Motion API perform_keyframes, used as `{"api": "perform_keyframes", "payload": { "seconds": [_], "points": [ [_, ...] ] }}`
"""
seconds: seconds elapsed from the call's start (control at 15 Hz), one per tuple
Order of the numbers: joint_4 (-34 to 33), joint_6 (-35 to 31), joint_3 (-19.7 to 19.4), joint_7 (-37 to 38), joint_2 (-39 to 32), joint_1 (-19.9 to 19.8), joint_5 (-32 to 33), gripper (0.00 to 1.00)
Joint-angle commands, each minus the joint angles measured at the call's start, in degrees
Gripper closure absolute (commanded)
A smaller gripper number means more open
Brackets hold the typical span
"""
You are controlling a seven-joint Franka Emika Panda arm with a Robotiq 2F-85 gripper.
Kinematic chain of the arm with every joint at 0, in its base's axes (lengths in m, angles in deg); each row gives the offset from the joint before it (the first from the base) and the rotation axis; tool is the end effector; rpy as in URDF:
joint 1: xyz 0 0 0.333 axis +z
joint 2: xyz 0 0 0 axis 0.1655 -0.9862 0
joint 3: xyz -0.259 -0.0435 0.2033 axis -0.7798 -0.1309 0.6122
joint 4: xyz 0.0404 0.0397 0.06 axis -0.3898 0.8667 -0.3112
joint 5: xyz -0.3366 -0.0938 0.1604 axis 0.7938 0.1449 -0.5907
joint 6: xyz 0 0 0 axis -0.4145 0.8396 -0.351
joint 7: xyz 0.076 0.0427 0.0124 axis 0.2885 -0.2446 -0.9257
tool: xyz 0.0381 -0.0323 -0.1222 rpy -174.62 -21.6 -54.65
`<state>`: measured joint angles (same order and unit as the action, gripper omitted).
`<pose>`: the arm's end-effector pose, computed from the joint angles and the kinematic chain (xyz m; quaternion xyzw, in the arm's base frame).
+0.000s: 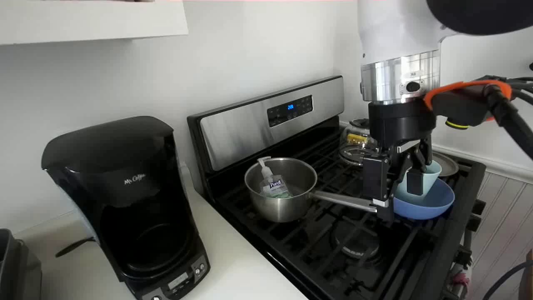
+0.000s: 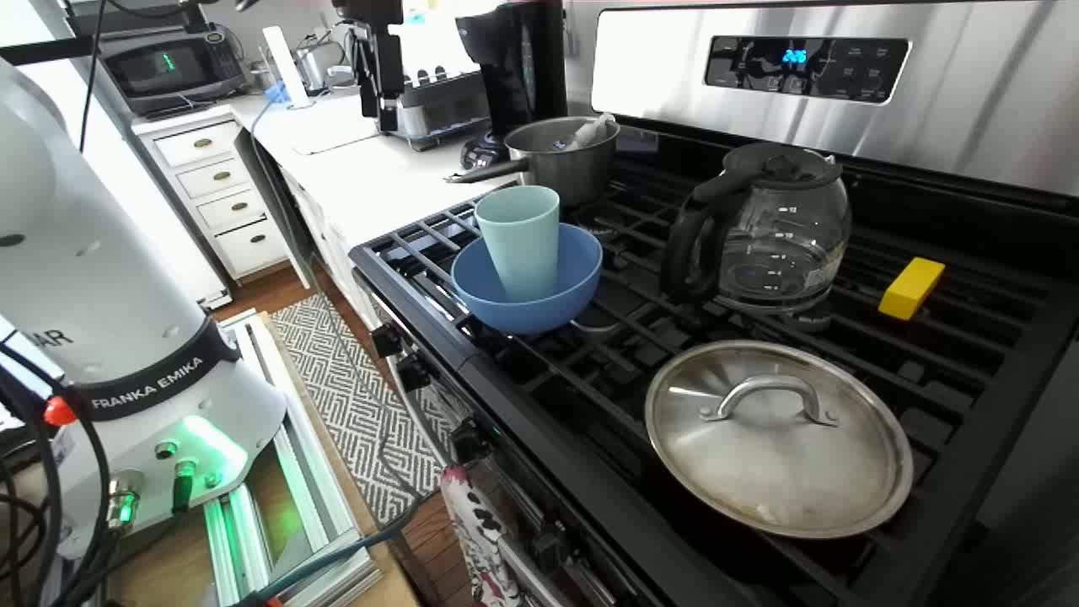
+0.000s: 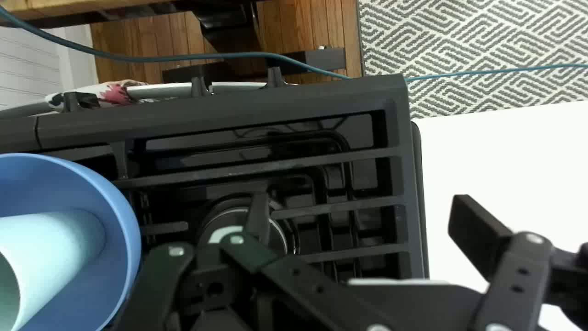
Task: Put the cup on the counter
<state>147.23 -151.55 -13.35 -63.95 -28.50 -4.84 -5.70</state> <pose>0.3480 0.1040 0.3924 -0.9908 0.0702 0.1153 0.0041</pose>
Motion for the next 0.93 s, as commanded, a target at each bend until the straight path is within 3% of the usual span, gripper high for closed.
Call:
{"api": "perform_keyframes", "payload": {
  "seconds": [0.0,0.27,0.33,0.87],
  "points": [
    [-0.1,0.15,-0.23,0.07,-0.02,0.22,0.11,0.0],
    [-0.1,0.15,-0.23,0.07,-0.02,0.22,0.11,0.0],
    [0.45,-2.38,0.1,1.64,0.74,-0.2,0.4,0.0],
    [-1.16,-8.14,-5.92,8.41,8.27,-10.15,3.5,0.0]
  ]
}}
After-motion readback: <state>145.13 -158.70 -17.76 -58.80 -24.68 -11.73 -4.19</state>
